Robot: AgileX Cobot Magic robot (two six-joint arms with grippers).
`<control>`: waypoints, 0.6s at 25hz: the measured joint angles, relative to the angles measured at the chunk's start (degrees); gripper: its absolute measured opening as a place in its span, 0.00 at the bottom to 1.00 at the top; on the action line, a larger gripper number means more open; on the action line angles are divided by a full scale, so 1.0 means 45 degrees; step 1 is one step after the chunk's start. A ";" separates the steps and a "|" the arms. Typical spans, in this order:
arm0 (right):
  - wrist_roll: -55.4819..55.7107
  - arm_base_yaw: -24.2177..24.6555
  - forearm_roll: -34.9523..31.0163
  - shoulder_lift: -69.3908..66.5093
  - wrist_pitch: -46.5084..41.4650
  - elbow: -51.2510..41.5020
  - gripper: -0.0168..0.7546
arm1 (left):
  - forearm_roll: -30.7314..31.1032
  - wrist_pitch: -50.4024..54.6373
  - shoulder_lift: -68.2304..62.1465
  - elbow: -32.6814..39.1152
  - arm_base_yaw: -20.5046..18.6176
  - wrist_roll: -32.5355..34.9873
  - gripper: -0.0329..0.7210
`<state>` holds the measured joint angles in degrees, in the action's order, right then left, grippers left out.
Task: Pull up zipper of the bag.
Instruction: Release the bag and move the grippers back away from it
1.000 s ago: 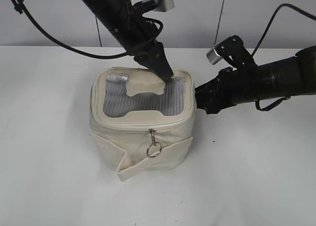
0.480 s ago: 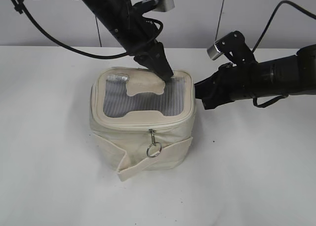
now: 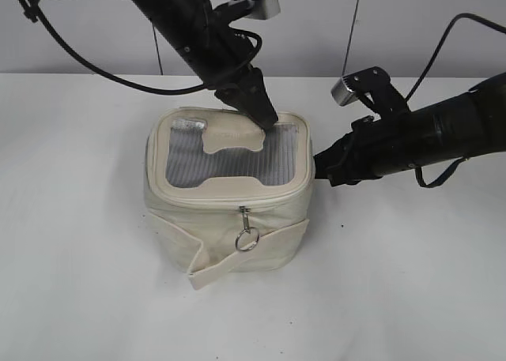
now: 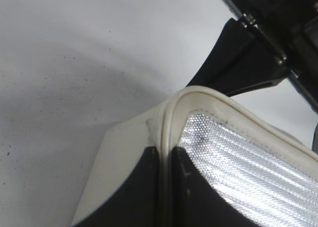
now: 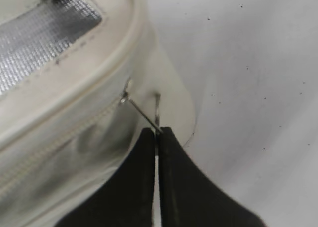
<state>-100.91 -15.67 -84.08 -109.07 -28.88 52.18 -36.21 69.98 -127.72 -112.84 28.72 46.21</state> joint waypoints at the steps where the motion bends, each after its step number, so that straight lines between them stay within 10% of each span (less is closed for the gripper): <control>1: 0.0370 0.0000 0.0275 0.0018 -0.0029 0.0000 0.03 | 0.0000 0.0000 0.0000 0.0000 0.0000 0.0000 0.10; 15: 0.4864 -0.0044 0.4589 0.1458 -0.0839 0.0013 0.03 | -0.0012 0.0024 0.0000 0.0000 0.0000 0.0000 0.10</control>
<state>-79.02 -15.87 -63.43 -102.51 -32.66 52.24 -36.26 70.09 -127.72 -112.84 28.72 46.21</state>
